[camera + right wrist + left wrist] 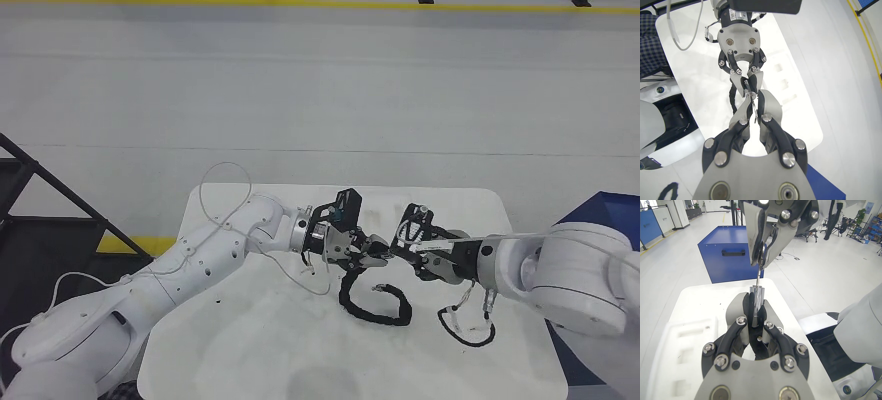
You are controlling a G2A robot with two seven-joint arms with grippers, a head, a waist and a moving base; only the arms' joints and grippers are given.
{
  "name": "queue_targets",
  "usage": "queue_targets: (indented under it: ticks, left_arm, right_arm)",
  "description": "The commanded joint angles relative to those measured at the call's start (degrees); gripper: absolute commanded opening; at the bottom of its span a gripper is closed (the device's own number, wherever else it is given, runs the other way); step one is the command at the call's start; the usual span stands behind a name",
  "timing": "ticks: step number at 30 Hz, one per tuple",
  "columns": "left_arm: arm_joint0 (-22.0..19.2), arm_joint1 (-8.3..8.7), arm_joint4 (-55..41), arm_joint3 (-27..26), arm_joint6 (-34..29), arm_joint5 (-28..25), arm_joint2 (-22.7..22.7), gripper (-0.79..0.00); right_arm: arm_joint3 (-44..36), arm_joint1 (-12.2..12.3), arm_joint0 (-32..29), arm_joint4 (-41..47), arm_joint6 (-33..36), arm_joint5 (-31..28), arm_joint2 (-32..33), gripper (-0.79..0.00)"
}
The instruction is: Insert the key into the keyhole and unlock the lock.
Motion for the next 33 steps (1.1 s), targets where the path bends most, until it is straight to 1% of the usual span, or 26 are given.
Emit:
queue_targets:
  ticks: [1,2,4,5,15,19,24,28,33]
  left_arm:
    - [-0.03,-0.03,0.28,0.07,0.30,0.00,0.04,-0.785]
    - [-0.03,-0.05,0.38,0.08,0.42,0.00,0.09,-0.785]
    - [-0.10,-0.08,0.55,0.13,0.51,0.00,0.21,-0.785]
    - [-0.14,-0.09,0.62,0.20,0.54,0.00,0.25,-0.785]
    - [-0.13,-0.06,1.80,1.20,-1.43,0.00,1.11,-0.785]
    - [-0.47,0.03,3.55,2.40,-5.41,0.00,1.74,-0.785]
    - [0.33,-0.10,3.47,3.76,-8.54,0.00,2.26,-0.785]
    - [1.52,-0.66,3.97,5.11,-10.77,0.00,2.92,-0.785]
    - [3.54,-2.03,5.28,6.81,-12.54,0.45,4.03,-0.785]
  right_arm:
    - [0.16,0.00,0.00,0.66,0.32,0.88,0.15,-0.785]
    - [0.22,-0.02,-0.05,1.03,0.18,1.22,0.23,-0.668]
    - [0.33,0.00,-0.09,1.22,0.27,1.45,0.40,-0.246]
    - [0.37,0.00,-0.17,1.42,0.07,1.76,0.54,0.000]
    - [0.64,0.31,-2.03,3.55,-1.73,2.55,3.22,0.000]
    - [0.71,0.55,-3.47,3.75,-2.56,2.56,4.74,0.000]
    - [0.82,0.84,-5.53,4.05,-3.85,2.35,6.58,0.000]
    - [0.83,1.02,-7.01,3.94,-4.53,1.98,7.56,0.000]
    - [0.92,1.16,-8.33,3.71,-5.41,1.65,8.43,0.000]
